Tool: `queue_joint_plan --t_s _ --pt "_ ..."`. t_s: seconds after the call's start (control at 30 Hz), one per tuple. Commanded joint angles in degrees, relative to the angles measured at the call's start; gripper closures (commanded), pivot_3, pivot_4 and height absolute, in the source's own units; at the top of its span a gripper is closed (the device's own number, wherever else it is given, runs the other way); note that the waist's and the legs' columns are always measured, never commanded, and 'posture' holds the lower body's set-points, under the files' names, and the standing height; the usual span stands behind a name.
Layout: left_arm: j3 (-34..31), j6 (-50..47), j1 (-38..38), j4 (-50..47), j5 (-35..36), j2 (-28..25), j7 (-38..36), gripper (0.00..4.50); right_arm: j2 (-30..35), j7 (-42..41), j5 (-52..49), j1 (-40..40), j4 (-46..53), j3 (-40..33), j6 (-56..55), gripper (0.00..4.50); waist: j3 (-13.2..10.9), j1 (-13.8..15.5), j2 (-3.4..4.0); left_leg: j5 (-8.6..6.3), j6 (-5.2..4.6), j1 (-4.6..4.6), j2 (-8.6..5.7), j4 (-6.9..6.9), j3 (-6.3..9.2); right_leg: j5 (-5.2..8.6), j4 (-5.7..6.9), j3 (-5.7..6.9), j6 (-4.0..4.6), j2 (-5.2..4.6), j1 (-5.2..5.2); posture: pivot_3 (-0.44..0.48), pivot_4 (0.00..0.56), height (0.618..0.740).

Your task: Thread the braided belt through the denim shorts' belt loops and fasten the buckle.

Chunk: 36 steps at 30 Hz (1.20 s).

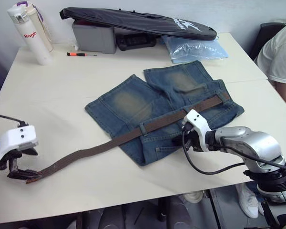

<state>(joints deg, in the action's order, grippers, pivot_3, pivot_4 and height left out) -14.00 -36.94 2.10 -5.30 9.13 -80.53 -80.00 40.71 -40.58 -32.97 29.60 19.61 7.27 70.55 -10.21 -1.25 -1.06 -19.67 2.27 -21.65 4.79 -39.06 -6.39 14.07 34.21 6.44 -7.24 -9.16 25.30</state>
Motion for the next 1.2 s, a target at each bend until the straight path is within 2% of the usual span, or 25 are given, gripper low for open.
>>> queue_joint_plan --t_s 0.03,0.1,0.13,0.17,0.27,0.3,0.4,0.5,0.57,0.63,0.73,0.87,1.07,1.1,1.13,1.2 --pt "1.32 -3.95 7.86 -1.21 5.89 1.42 -0.71 0.04 1.55 -2.48 -5.66 3.2 3.84 -7.07 2.91 4.5 0.0 0.0 0.01 0.0 0.0 -0.04 0.0 0.0 -0.02 0.0 0.0 -0.01 0.0 0.0 0.05 0.0 0.15 0.74" --pt "2.54 -8.34 14.58 -3.0 11.22 4.78 -0.7 0.04 2.24 -3.25 -8.06 4.42 4.59 -10.26 4.02 4.5 -0.06 0.49 0.11 -0.01 -0.01 -0.04 0.0 0.0 -0.17 -0.01 0.05 -0.01 -0.02 -0.01 0.14 0.0 0.15 0.74" --pt "3.25 -11.15 18.2 -4.2 14.24 7.35 -0.15 0.01 3.09 -3.74 -9.19 5.23 4.48 -11.92 4.72 4.18 -0.06 0.58 0.11 -0.01 -0.01 -0.04 0.0 0.0 -0.2 -0.02 0.05 -0.02 -0.03 -0.01 0.15 0.0 0.15 0.74" --pt "3.84 -12.96 20.47 -4.97 16.09 9.17 0.39 0.01 3.77 -4.11 -9.92 5.75 4.28 -13.02 5.19 4.18 -0.06 0.99 0.11 -0.01 -0.01 -0.04 0.01 0.0 -0.2 -0.02 0.04 -0.02 -0.03 -0.01 0.15 0.0 0.15 0.74" --pt "5.62 -16.36 26.18 -7.88 21.21 16.32 3.23 0.0 6.6 -4.1 -9.74 6.21 3.32 -15.92 4.01 2.96 -0.09 1.23 0.15 -0.06 -0.04 0.01 0.02 -0.03 -0.36 -0.05 0.02 -0.02 -0.1 -0.01 0.15 0.0 0.15 0.74" --pt "6.24 -16.71 27.74 -9.01 22.54 19.26 4.77 0.0 8.07 -4.43 -8.95 5.83 2.84 -16.3 2.57 2.71 -0.09 1.36 0.15 -0.06 -0.05 0.01 0.01 -0.05 -0.38 -0.07 0.01 -0.03 -0.13 -0.01 0.15 0.0 0.15 0.74" --pt "7.38 -19.17 31.47 -10.94 26.42 28.31 10.27 0.0 12.98 -5.34 -5.57 3.43 0.87 -16.56 -2.26 1.29 -0.07 1.57 0.13 -0.07 -0.06 0.0 0.0 -0.12 -0.42 -0.13 -0.01 -0.04 -0.22 -0.03 0.14 0.0 0.15 0.74" --pt "11.35 -20.0 33.27 -11.59 25.42 35.99 17.16 0.0 15.75 -5.52 -3.45 0.41 -1.85 -18.5 -6.48 0.08 -0.03 1.89 0.03 -0.07 -0.06 0.01 0.0 -0.17 -0.44 -0.17 -0.06 -0.06 -0.27 -0.03 0.11 0.0 0.15 0.74" --pt "15.61 -20.5 34.14 -11.48 23.25 40.53 22.04 0.0 17.43 -5.66 -2.14 -1.83 -2.45 -19.54 -8.58 0.03 -0.05 1.25 0.14 -0.05 -0.11 -0.01 -0.08 -0.13 -0.24 -0.2 -0.11 0.07 -0.31 -0.14 -0.07 0.0 0.15 0.74" --pt "19.57 -20.04 34.8 -11.32 21.91 43.68 24.35 0.0 18.34 -6.08 -2.19 -3.98 -1.52 -20.55 -9.33 0.03 -0.08 0.2 0.34 0.34 -0.44 -0.56 -0.84 0.18 1.44 -0.14 -0.33 1.78 -0.44 -1.15 -1.05 0.0 0.15 0.74" --pt "27.64 -11.05 36.17 -8.34 14.86 46.03 24.9 0.0 18.56 -4.58 -3.02 -6.41 -0.03 -22.69 -7.09 0.03 -0.1 -0.26 0.32 1.27 -0.58 -1.05 -2.04 0.6 3.84 -0.06 -0.55 4.2 -0.6 -2.48 -1.99 0.0 0.15 0.74" --pt "34.05 -2.98 38.85 -2.61 9.39 50.05 24.2 0.0 19.27 -4.19 -4.72 -9.95 3.38 -26.21 -4.37 0.03 -0.19 2.65 0.4 1.71 -0.51 -0.98 -2.21 0.47 3.93 -0.15 -0.63 4.12 -0.69 -2.51 -1.94 0.0 0.15 0.74" --pt "40.59 5.73 43.06 6.2 4.31 57.04 20.96 0.0 20.19 -5.53 -5.94 -17.67 10.12 -32.32 -4.69 0.03 -0.17 3.18 0.45 1.6 -0.58 -1.02 -2.12 0.12 3.72 -0.22 -0.6 3.93 -0.67 -2.41 -1.9 0.0 0.15 0.74" --pt "41.24 6.82 43.59 7.38 3.58 57.86 20.46 0.0 20.2 -5.55 -6.15 -18.82 11.17 -33.15 -4.74 0.03 -0.13 2.49 0.57 1.57 -0.71 -1.53 -2.26 0.21 4.21 -0.23 -0.67 4.38 -0.7 -2.66 -2.26 0.0 0.15 0.74" --pt "41.84 8.12 44.47 9.14 2.68 58.81 20.04 0.0 19.93 -5.22 -6.68 -20.12 12.11 -34.62 -3.85 0.03 -0.13 2.11 0.57 1.78 -1.01 -1.55 -2.99 0.51 5.35 -0.01 -0.72 5.63 -0.96 -3.41 -2.95 0.0 0.15 0.74" --pt "42.37 9.41 45.78 11.94 1.51 60.23 19.38 0.0 19.45 -4.29 -7.73 -21.77 12.99 -36.97 -1.77 0.03 -0.12 1.35 0.61 2.4 -1.38 -1.63 -3.99 1.11 6.68 0.19 -0.78 6.87 -1.31 -4.43 -3.62 0.0 0.15 0.74"
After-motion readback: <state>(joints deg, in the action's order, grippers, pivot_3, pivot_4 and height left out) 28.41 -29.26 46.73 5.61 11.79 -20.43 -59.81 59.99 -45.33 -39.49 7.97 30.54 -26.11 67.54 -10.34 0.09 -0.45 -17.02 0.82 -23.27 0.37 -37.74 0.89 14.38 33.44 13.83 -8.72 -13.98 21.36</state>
